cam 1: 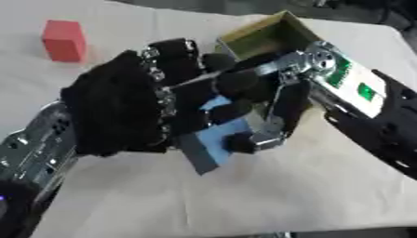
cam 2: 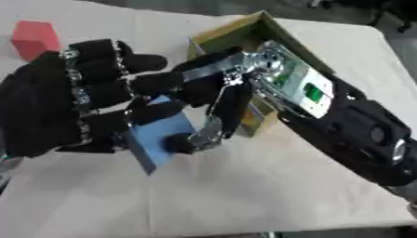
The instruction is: Pick up the objects with one hand, pass them to the other hand, and then place them into the box on the other side of the table.
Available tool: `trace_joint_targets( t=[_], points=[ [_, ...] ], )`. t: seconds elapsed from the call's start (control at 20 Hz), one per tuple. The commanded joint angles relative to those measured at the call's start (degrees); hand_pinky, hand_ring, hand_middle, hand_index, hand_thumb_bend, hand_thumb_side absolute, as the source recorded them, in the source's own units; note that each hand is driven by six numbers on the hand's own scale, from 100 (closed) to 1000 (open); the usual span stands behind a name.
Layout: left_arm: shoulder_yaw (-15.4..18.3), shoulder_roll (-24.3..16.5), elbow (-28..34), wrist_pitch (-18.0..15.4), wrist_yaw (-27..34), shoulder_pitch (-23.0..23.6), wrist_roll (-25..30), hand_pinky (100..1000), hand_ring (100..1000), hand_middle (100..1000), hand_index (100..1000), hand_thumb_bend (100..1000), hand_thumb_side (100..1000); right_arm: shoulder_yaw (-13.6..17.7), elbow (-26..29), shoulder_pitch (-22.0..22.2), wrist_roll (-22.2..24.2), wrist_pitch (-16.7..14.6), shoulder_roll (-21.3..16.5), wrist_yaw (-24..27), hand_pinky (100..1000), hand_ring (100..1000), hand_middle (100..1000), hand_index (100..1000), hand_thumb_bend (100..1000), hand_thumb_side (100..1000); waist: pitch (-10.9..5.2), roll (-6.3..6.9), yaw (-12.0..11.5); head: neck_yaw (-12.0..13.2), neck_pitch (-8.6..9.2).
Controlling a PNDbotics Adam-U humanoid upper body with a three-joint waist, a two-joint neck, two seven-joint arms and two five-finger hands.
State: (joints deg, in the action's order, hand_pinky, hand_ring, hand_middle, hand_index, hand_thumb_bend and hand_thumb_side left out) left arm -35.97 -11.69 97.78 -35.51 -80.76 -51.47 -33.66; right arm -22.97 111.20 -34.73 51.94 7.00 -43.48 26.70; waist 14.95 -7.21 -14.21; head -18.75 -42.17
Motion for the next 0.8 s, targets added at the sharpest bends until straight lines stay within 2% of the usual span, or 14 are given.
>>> trace_joint_targets(
  t=[0.05,0.3,0.55,0.8],
  points=[
    [0.45,0.99,0.94,-16.46,-0.17,-1.62,-17.69,472,693,762,769,1000,220,-0.1,-0.65,0.23,0.03,-0.15,-1.19,-1.66,936,911,432,537,100,200,-0.07,0.29,0.16,0.09,0.08],
    [-0.3,1.13,0.31,-16.46,-0.33,-2.07,-18.23,478,687,753,764,1000,231,0.26,-0.72,0.74,0.03,1.11,-1.1,-1.49,943,934,427,531,100,201,-0.26,0.73,0.27,0.17,0.0],
    [-0.67,1.19,0.38,-16.46,0.28,-2.01,-18.31,473,685,748,757,1000,228,0.43,0.0,1.25,0.03,4.57,-1.0,-0.26,944,929,403,502,100,204,-0.55,1.16,-0.01,-0.35,0.01],
    [-0.02,1.2,0.58,-16.46,0.34,-0.66,-18.31,462,674,743,751,1000,219,2.99,0.5,1.65,0.03,7.46,-1.33,3.09,945,923,392,481,100,209,-0.87,1.48,-0.11,-0.64,0.1]
  ],
)
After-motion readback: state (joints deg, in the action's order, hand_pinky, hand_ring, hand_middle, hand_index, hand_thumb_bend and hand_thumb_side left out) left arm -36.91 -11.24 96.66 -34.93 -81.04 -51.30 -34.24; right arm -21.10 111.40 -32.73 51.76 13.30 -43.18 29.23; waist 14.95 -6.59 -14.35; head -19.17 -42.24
